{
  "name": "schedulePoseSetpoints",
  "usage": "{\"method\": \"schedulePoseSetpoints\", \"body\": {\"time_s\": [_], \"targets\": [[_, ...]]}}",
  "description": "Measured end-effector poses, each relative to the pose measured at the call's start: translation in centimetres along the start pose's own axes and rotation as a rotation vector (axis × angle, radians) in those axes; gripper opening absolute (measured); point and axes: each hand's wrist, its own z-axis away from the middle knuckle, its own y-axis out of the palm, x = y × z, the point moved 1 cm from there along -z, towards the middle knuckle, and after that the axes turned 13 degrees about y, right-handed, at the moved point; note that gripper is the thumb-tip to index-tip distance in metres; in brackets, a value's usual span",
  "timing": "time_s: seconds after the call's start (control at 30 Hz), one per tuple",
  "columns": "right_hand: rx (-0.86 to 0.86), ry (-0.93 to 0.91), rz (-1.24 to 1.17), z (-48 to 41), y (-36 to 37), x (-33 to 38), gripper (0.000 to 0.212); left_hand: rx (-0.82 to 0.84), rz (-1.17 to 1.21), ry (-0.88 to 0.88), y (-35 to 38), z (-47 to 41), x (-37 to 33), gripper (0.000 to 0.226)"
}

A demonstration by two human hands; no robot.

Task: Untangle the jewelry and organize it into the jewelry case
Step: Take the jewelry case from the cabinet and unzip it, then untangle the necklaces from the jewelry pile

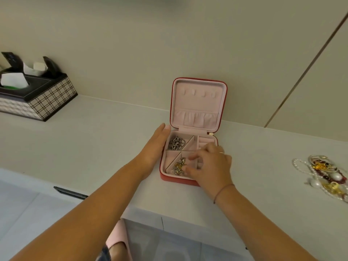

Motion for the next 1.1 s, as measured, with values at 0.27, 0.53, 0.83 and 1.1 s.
{"method": "schedulePoseSetpoints", "body": {"time_s": [0.27, 0.53, 0.83, 1.1], "targets": [[0.074, 0.055, 0.25, -1.0, 0.8, 2.2, 0.036, -0.011, 0.163, -0.032, -0.8, 2.4, 1.8, 0.027], [0.096, 0.035, 0.216, -1.2, 1.1, 1.7, 0.011, 0.046, 0.132, -0.026, -1.1, 3.2, 1.5, 0.028], [0.49, 0.225, -0.915, -0.9, -3.6, 0.9, 0.015, -0.194, -0.109, 0.198, -1.2, 3.7, -1.5, 0.028], [0.577, 0.398, -1.34, -0.6, -7.2, 1.5, 0.013, 0.111, -0.674, 0.323, 1.2, 3.3, -0.3, 0.022]]}}
